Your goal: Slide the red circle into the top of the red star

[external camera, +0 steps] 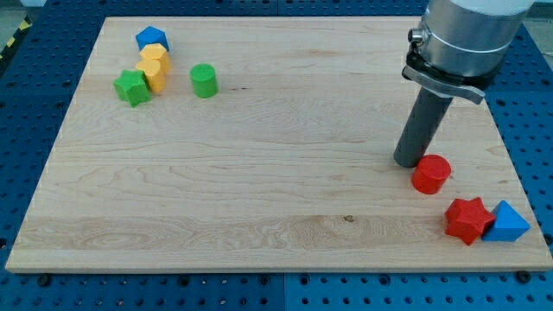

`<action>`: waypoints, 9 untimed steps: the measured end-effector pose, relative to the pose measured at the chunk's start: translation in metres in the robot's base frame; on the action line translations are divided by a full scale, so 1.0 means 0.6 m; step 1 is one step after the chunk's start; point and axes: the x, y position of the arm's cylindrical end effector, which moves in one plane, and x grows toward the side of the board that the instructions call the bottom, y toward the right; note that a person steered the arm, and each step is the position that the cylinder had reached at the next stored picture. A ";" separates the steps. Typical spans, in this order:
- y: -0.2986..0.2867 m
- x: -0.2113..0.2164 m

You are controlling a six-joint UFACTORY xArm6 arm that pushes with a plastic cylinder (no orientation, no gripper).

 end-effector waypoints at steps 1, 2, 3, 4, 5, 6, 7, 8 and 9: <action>0.017 0.019; 0.011 0.020; -0.016 0.023; 0.007 0.048; 0.040 0.067; 0.045 0.066; 0.045 0.057; 0.030 0.057; -0.085 0.057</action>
